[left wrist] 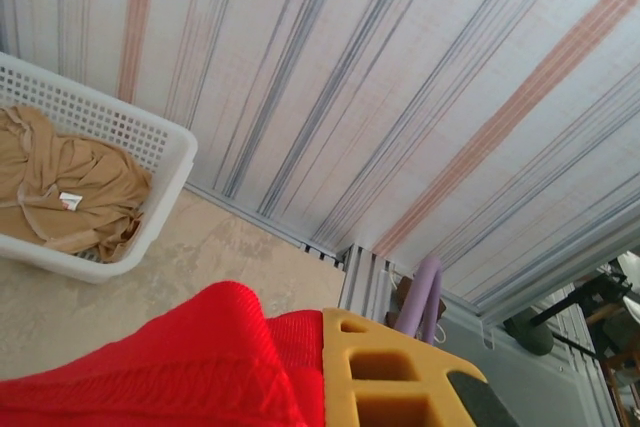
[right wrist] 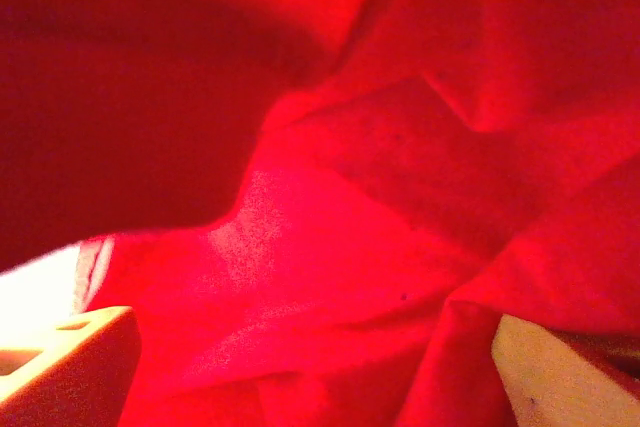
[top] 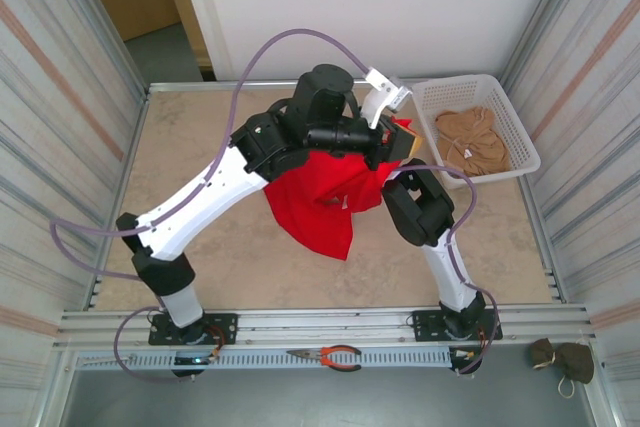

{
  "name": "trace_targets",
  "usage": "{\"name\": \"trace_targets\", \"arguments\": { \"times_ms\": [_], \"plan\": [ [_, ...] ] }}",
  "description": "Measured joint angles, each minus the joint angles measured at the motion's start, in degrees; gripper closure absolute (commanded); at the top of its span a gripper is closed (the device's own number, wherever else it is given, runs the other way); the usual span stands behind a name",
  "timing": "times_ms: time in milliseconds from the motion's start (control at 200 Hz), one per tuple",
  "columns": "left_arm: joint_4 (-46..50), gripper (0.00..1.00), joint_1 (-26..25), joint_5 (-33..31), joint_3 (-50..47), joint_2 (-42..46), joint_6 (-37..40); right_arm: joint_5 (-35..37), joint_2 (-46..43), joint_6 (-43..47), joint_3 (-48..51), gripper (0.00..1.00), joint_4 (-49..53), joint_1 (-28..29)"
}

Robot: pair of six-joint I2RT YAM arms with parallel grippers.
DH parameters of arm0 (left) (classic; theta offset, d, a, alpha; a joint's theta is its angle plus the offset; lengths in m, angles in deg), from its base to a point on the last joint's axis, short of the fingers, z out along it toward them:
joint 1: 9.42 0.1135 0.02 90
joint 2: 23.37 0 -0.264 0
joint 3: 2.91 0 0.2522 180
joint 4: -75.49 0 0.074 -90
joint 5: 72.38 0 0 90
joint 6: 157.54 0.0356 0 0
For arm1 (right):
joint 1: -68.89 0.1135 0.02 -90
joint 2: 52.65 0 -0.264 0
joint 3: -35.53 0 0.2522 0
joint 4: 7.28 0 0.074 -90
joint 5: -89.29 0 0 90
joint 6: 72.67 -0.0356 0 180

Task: Fold the inside-out t-shirt

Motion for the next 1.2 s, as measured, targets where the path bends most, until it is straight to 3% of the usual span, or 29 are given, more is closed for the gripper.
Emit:
{"name": "trace_targets", "arguments": {
  "times_ms": [25,40,50,55,70,110,195,331,511,671,812,1032,1067,1147,1197],
  "plan": [
    [-0.4,1.00,0.3,0.0,-1.2,0.7,-0.2,-0.1,0.0,-0.3,0.0,0.25,0.2,-0.1],
    [-1.0,1.00,0.6,0.0,-1.9,1.2,-0.5,-0.3,0.0,-0.2,0.0,0.36,0.3,-0.1],
    [-1.3,1.00,0.7,-0.1,-2.6,1.6,-0.6,-0.3,0.1,-0.6,0.0,0.36,0.5,-0.2],
    [-1.5,1.00,0.8,-0.1,-2.7,1.7,-0.7,-0.3,0.1,-0.6,0.0,0.45,0.5,-0.2],
    [-2.0,1.00,1.0,-0.2,-3.6,2.3,-1.1,-0.7,0.1,-0.1,0.2,0.56,0.5,-0.3],
    [-3.4,1.00,1.9,-0.2,-6.1,3.8,-1.8,-1.4,0.0,-0.4,0.9,0.77,0.2,-0.6],
    [-6.7,1.00,4.4,-0.6,-11.7,7.5,-4.0,-3.5,-1.4,-0.3,5.0,1.00,-3.1,-1.3],
    [-12.7,1.00,12.7,-0.9,-22.9,14.0,-9.0,-7.1,-5.0,0.6,13.8,1.00,-12.9,-2.6],
    [-22.2,1.00,32.9,-2.1,-42.6,21.1,-19.8,-14.3,-10.4,8.6,24.3,1.00,-23.1,-4.8],
    [-24.2,1.00,47.1,-4.5,-54.6,19.0,-26.2,-21.4,-17.3,15.8,26.0,1.00,-24.2,-7.0],
    [-25.2,1.00,52.0,-5.3,-60.3,12.9,-28.3,-26.7,-27.3,18.2,23.4,1.00,-25.2,-9.0],
    [-26.3,1.00,51.1,-4.8,-61.4,1.7,-28.2,-33.7,-35.6,14.7,14.7,1.00,-33.4,-11.5],
    [-26.5,0.88,50.8,-4.7,-61.4,0.5,-27.8,-34.4,-36.0,14.5,13.3,1.00,-34.2,-11.8],
    [-27.1,0.49,50.3,-3.3,-61.4,-1.4,-26.0,-34.9,-36.5,14.1,11.5,1.00,-36.3,-12.5],
    [-26.9,0.35,49.9,-2.7,-61.4,-1.6,-25.0,-35.1,-36.7,13.6,11.5,1.00,-37.7,-12.9]
  ]
}}
